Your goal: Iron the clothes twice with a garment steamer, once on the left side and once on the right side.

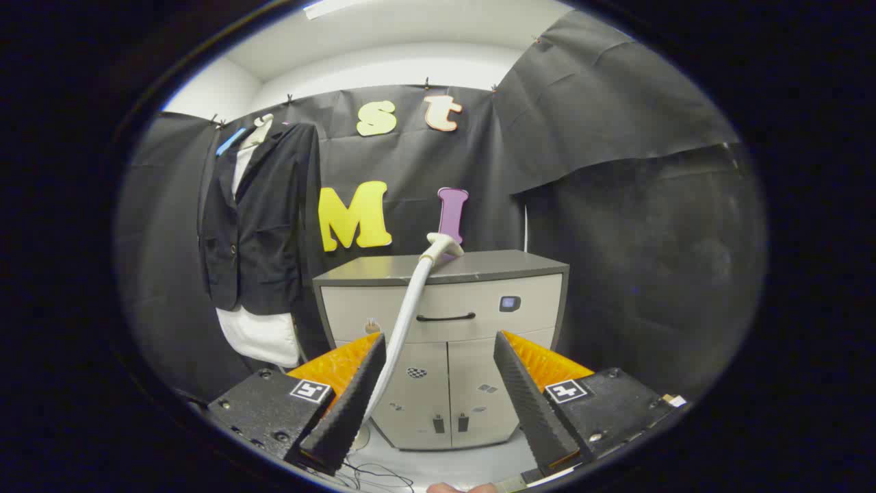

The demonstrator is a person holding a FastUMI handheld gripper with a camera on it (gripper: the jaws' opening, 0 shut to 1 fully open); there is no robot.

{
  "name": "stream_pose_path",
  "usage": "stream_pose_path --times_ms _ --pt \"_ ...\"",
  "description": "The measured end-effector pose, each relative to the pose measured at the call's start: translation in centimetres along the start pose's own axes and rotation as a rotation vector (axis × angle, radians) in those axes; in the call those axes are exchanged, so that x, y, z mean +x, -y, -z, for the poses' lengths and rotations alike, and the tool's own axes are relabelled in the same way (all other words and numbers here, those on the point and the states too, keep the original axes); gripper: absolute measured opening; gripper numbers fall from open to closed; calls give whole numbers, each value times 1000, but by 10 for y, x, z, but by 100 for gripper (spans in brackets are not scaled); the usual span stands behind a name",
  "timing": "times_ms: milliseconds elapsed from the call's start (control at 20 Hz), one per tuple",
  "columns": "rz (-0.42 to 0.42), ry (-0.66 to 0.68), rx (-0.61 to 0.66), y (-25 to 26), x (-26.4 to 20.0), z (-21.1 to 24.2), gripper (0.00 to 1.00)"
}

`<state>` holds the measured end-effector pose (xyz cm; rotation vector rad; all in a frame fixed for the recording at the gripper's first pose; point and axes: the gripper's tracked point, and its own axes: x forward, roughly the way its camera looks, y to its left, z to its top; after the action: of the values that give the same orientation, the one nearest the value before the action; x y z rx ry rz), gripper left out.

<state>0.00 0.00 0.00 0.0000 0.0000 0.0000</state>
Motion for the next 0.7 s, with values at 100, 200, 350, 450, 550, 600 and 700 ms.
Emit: stream_pose_path --times_ms 100,200,350,450,550,600,700 --pt "-3 -1 -6 -2 -1 0 99" --pt "-4 -2 -10 -3 0 0 99" --pt "-6 -11 3 -4 2 1 99" --pt "-1 -18 3 -5 2 1 99" --pt "2 -19 -1 -5 4 -1 99" --pt "1 -21 -3 -6 4 -1 99" --pt "5 -27 -1 -8 8 -3 99"
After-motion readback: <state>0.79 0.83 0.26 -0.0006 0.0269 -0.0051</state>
